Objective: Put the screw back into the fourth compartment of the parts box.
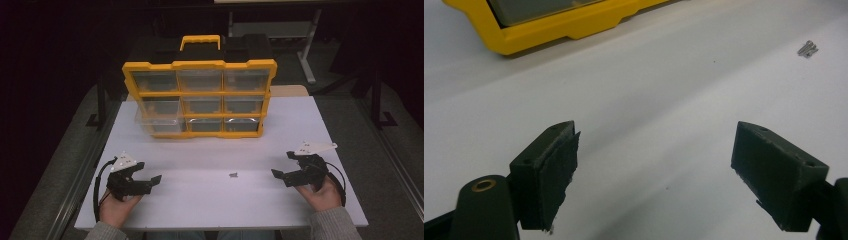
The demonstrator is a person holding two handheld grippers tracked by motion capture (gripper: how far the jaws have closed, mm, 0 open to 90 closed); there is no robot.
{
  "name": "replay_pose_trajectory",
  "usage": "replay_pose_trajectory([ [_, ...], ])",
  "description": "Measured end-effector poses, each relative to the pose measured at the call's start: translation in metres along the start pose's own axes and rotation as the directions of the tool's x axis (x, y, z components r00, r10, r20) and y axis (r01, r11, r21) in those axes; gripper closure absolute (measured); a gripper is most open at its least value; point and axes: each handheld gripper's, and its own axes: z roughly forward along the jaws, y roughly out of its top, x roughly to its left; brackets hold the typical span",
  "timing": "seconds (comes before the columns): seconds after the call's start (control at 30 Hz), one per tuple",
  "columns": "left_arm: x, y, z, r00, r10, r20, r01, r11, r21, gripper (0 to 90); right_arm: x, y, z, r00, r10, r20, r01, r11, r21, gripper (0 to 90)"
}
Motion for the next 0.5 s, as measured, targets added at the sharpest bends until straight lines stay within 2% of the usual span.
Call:
replay_pose_trajectory([
  [0.07, -0.0012, 0.0002, -0.0002, 1.0, -0.007, 0.003, 0.007, 0.9999, -0.007, 18.2, 0.0006, 0.0003, 0.0013, 1.0, 0.0, -0.007, 0.0, 1.0, 0.007, 13.6],
  [0.33, -0.0009, 0.0006, 0.0002, 0.9998, 0.019, 0.009, -0.019, 0.9998, 0.011, 18.1, 0.0019, 0.0019, 0.0053, 0.9997, -0.006, -0.024, 0.006, 1.0, 0.024, 13.6],
  [0.5, -0.0024, 0.0005, 0.0018, 0.9998, 0.016, 0.014, -0.016, 0.9998, 0.007, 18.0, 0.0027, 0.0045, 0.0064, 0.9993, -0.01, -0.036, 0.012, 0.999, 0.041, 13.6],
])
